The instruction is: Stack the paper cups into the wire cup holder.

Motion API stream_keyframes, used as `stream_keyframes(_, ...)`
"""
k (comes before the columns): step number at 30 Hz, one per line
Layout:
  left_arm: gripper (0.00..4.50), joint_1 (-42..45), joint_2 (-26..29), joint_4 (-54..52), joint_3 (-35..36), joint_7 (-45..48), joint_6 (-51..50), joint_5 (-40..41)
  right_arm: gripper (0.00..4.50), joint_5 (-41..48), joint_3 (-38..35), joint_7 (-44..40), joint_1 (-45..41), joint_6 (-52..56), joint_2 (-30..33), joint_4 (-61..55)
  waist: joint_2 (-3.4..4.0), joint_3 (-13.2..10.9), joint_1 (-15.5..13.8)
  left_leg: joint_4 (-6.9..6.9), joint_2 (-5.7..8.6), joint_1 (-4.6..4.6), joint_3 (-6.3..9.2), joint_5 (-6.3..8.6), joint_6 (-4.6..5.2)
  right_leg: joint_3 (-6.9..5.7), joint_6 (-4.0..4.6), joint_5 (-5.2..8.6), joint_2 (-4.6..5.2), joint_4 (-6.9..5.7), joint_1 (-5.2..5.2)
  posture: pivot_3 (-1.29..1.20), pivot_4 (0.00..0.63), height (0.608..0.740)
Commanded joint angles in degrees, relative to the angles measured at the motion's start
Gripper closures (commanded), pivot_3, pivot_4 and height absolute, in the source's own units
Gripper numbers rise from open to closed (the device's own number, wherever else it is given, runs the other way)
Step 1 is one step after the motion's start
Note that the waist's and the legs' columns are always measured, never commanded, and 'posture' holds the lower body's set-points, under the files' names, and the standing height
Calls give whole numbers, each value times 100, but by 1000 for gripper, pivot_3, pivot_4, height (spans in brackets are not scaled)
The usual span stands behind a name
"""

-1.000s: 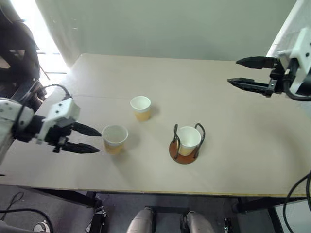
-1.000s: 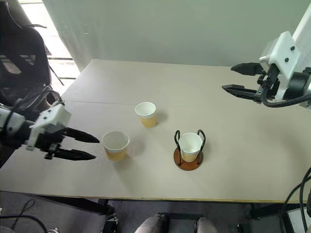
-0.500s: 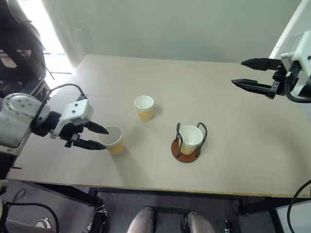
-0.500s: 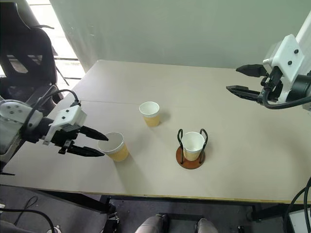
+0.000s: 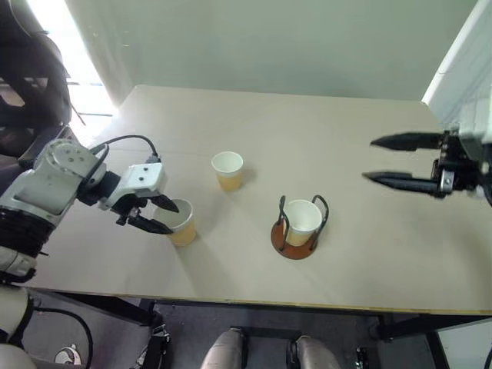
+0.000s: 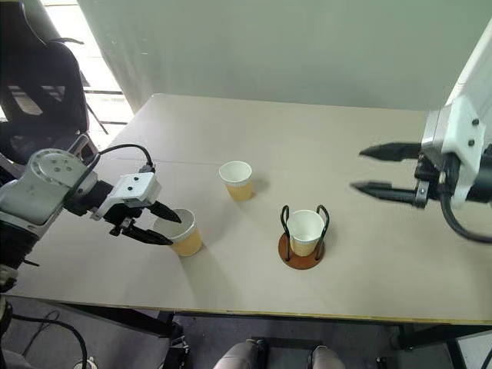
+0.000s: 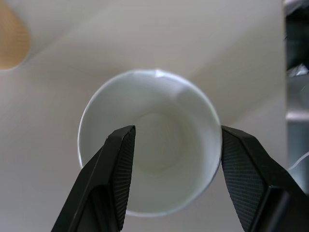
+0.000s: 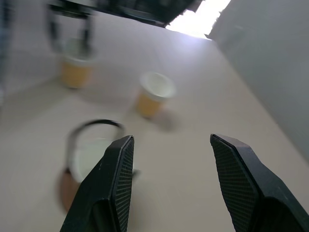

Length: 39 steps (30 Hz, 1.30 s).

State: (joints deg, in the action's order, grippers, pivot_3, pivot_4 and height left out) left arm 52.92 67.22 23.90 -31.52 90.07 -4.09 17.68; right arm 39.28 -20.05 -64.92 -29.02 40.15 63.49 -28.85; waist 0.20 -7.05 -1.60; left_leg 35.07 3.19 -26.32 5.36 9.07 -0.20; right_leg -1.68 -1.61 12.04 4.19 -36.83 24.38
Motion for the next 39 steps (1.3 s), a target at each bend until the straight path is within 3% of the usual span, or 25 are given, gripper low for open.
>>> stream_keyframes(1, 1692, 110, -39, 145, -238, 243, 442, -144, 1963, 232, -336, 148, 41, 39, 104, -239, 0, 0, 1, 2, 0, 0, 0, 0, 1, 1, -1, -1, 1, 1, -1, 0, 150, 740)
stream_keyframes(9, 1692, 242, -96, 227, -665, 243, 738, -59, 1963, 467, -430, 483, 236, 135, 128, -502, 0, 0, 1, 6, 2, -2, 0, -1, 51, 2, -15, -11, 0, -2, -3, 0, 150, 740)
stream_keyframes(15, 1692, 209, -386, 356, -779, 243, 1225, -559, 1963, 601, -448, 718, 333, 170, 124, -687, 0, 1, -19, 8, 4, -2, 0, -17, 66, 2, -11, -24, 0, -6, -5, 0, 150, 740)
stream_keyframes(18, 2281, 258, -592, 638, -723, 243, 1450, -893, 1917, 659, -509, 793, 405, 186, 143, -746, 0, 1, -13, 11, 5, -2, 0, -22, 68, 4, -10, -30, 1, -5, -7, 0, 150, 740)
stream_keyframes(24, 4436, 355, -797, 974, -718, 243, 1726, -1131, 1917, 820, -600, 823, 496, 201, 218, -811, -1, 2, -17, 12, 6, -3, 0, -25, 70, 4, -14, -33, 0, -6, -7, 0, 150, 740)
stream_keyframes(27, 4479, 409, -890, 1077, -700, 243, 1825, -1078, 1917, 908, -711, 804, 559, 213, 269, -816, 1, 3, -16, 12, 8, -3, 0, -25, 71, 5, -21, -31, 0, -5, -8, 0, 150, 740)
stream_keyframes(30, 4479, 610, -839, 877, -859, 243, 1542, -532, 1917, 936, -775, 816, 597, 199, 314, -795, 1, 3, -30, 11, 7, -5, 0, -27, 73, 4, -27, -33, 0, -6, -8, 0, 150, 740)
stream_keyframes(33, 4479, 1255, -691, 407, -1254, 243, 875, 663, 1917, 840, -861, 806, 622, 128, 380, -709, -7, 1, -51, 14, 8, -18, 0, -34, 79, 4, -32, -39, 0, -2, -5, 0, 150, 740)
stream_keyframes(39, 4479, 3502, -1276, 821, -2303, 243, 905, 2109, 1917, 690, -1082, 778, 620, -33, 500, -592, 2, 2, -100, 44, 15, -71, 0, -31, 96, 5, -59, -74, 5, 38, 7, 0, 150, 740)
